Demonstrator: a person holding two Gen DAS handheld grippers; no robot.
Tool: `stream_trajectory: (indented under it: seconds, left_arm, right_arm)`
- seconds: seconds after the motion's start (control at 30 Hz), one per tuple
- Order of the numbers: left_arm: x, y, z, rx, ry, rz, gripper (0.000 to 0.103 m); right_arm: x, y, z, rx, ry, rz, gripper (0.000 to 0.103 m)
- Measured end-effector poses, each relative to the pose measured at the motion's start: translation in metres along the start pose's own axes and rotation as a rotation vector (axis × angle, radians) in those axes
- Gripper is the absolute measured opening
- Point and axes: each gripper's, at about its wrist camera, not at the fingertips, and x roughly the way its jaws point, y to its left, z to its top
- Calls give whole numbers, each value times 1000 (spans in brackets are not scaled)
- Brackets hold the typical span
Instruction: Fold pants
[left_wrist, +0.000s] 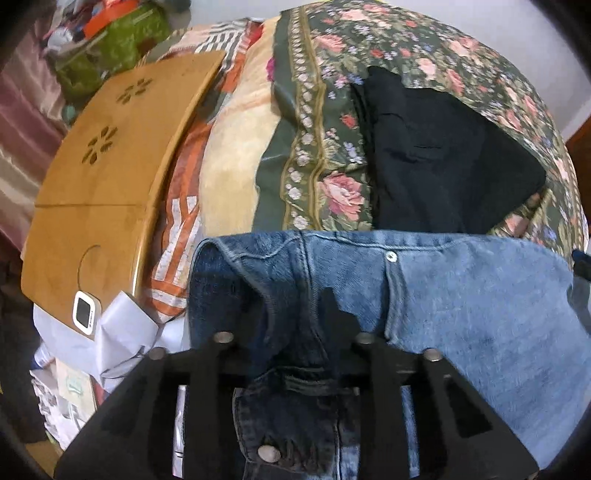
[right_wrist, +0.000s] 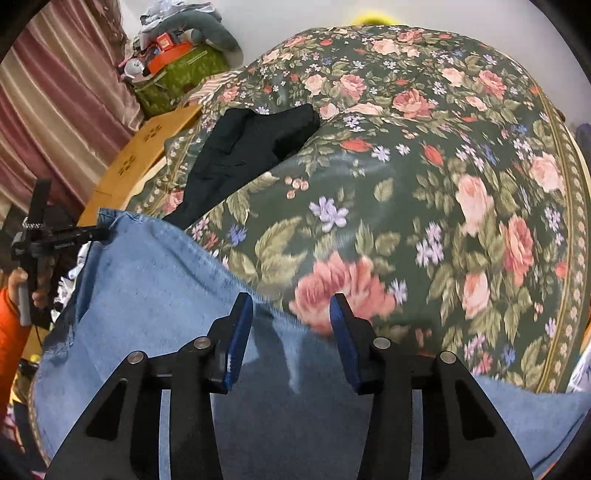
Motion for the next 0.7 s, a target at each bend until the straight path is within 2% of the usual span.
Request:
stream_trajectory:
  seconds: [0.07, 0.2, 0.3, 0.37, 0.4, 0.47, 0.53, 0.57, 0.7]
  left_arm:
    - [8, 3, 4, -18, 11, -3, 39]
    - [21, 6, 11, -44, 30, -16, 39]
    - [25, 5, 16, -50, 25, -20, 39]
    - [26, 2, 17, -39, 15, -8, 33]
    - [26, -1, 17, -29, 10, 3, 32]
    - [22, -5, 16, -13, -5, 27, 24]
    - [12, -11, 14, 8, -40, 51, 17]
    - [8, -13, 15, 14, -54, 58, 15]
    - [-22, -17, 15, 24, -120, 75, 9]
  right_arm:
    - [13, 6, 0, -35, 20, -30, 41]
    - [12, 12, -5, -40, 44, 6, 41]
    - [14, 19, -12, -88, 54, -6, 41]
    - [16, 22, -13, -99, 49, -21, 39]
    - [16, 23, -15, -96, 47, -23, 37]
    - [17, 25, -16, -106, 42, -23, 32]
    - [16, 32, -19, -140, 38, -43, 13]
    - [17, 37, -21, -161, 35, -50, 9]
    - [9, 41, -23, -185, -7, -98, 5]
